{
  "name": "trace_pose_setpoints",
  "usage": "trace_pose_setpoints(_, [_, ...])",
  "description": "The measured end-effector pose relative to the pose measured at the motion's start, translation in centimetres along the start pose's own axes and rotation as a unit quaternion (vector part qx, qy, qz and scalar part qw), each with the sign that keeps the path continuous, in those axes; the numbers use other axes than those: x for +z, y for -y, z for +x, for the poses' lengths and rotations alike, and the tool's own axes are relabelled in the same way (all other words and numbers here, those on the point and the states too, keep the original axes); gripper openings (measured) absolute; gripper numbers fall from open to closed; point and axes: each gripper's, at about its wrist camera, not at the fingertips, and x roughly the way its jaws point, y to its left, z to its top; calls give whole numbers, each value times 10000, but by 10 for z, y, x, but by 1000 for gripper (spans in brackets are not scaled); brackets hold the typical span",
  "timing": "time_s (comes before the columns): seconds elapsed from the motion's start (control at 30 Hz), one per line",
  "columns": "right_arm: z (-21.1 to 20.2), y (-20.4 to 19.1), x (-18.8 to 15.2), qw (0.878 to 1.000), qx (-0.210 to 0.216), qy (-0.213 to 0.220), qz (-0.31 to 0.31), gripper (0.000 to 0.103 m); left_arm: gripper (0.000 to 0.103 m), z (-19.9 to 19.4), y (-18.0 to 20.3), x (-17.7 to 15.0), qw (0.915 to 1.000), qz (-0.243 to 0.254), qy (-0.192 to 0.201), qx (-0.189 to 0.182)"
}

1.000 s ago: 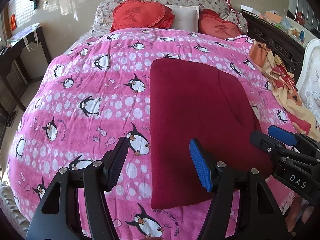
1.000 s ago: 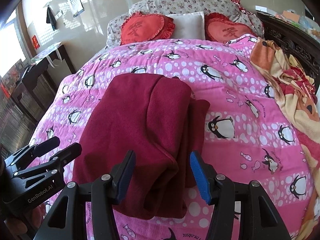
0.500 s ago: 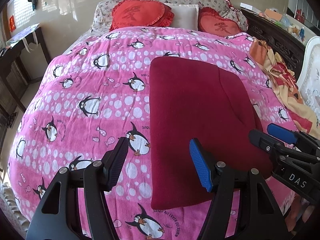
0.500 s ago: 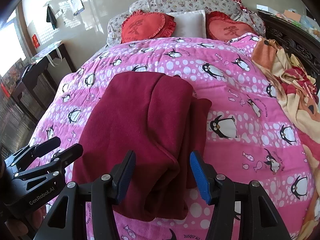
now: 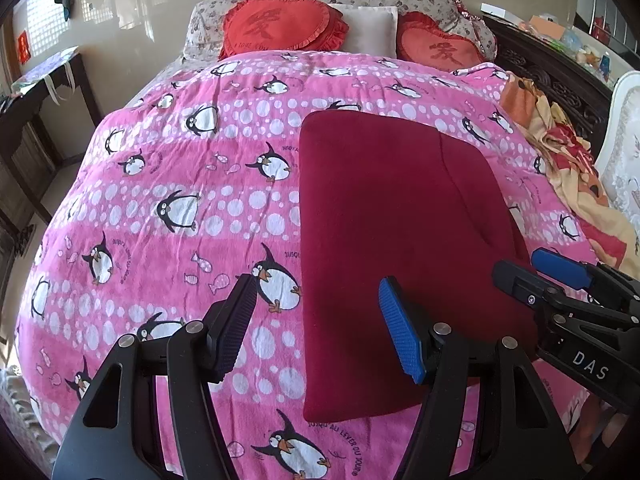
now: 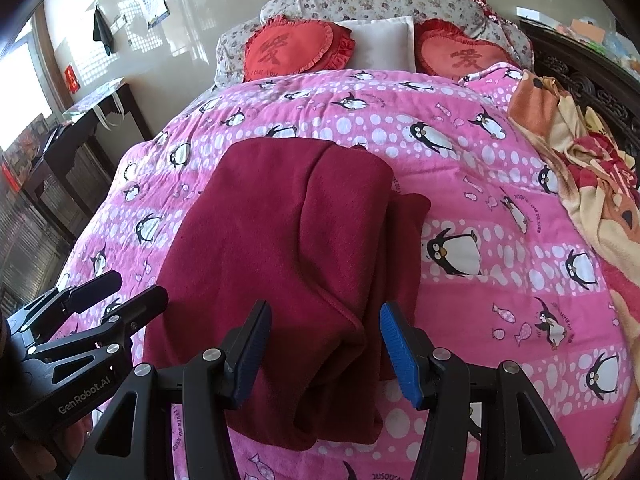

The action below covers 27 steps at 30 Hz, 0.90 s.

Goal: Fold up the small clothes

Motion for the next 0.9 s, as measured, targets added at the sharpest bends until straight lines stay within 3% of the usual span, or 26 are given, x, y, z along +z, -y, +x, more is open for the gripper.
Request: trace_pose_setpoints(0.9, [4,-2,-2,10000,25,-58,-16,55,64,0,-3,0,10000,15,-9,11])
